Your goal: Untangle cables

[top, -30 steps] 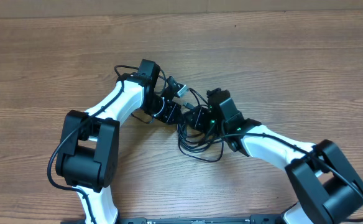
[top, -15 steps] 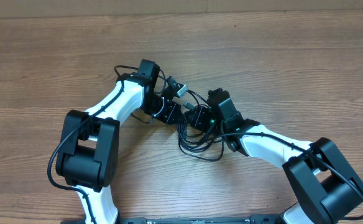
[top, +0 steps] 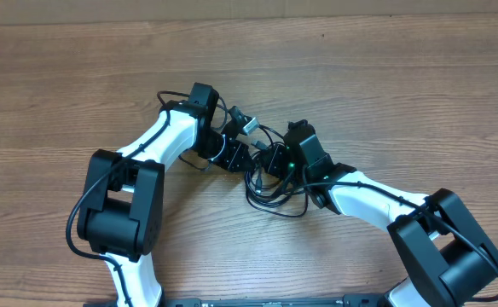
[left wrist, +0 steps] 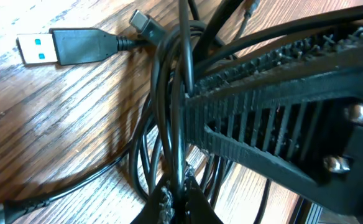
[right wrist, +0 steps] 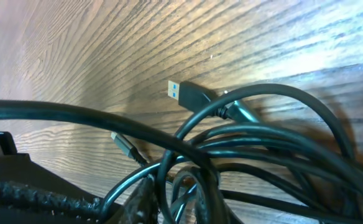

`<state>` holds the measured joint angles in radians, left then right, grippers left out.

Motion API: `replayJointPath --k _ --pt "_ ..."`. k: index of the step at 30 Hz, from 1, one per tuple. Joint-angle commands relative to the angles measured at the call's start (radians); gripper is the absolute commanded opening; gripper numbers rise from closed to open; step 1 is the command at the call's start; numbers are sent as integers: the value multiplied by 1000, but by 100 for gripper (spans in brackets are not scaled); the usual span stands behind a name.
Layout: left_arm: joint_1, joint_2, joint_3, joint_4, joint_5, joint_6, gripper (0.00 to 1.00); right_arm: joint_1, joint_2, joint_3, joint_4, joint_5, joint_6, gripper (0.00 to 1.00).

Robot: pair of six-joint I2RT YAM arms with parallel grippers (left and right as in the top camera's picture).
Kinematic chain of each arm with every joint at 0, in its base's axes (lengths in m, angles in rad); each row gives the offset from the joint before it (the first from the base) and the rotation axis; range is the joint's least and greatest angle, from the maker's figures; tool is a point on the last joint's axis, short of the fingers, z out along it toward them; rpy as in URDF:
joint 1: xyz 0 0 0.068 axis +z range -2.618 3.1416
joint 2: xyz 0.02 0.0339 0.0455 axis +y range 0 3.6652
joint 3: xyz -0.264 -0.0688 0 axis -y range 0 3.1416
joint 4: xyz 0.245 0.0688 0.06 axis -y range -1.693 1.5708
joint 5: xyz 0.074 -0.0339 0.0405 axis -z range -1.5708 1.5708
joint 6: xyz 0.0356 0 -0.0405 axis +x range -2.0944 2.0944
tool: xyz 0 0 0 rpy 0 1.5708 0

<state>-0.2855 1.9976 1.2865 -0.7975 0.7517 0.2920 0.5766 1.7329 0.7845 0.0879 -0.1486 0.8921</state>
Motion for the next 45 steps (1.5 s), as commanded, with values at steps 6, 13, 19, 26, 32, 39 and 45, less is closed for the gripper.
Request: replayJointPath --k 6,13,19,26,32,39,45 --pt "-10 5 -7 -27 68 45 4 -31 -7 13 8 -108 -2 4" --pt "-10 5 -7 -73 -21 45 4 -155 -146 13 11 -388 -42 4" --pt "-10 5 -7 -73 -23 46 4 -189 -213 13 6 -479 -56 4" --pt "-10 5 -7 -104 -23 100 4 -243 -216 13 32 -478 -55 4" --pt "-10 -9 -6 -175 -18 164 4 -348 -217 13 264 -766 -37 4" --pt "-10 -188 -5 -151 0 116 4 -446 -239 14 394 -832 70 4" --pt "-10 -497 1 -123 -4 46 4 -478 -241 14 373 -833 60 4"
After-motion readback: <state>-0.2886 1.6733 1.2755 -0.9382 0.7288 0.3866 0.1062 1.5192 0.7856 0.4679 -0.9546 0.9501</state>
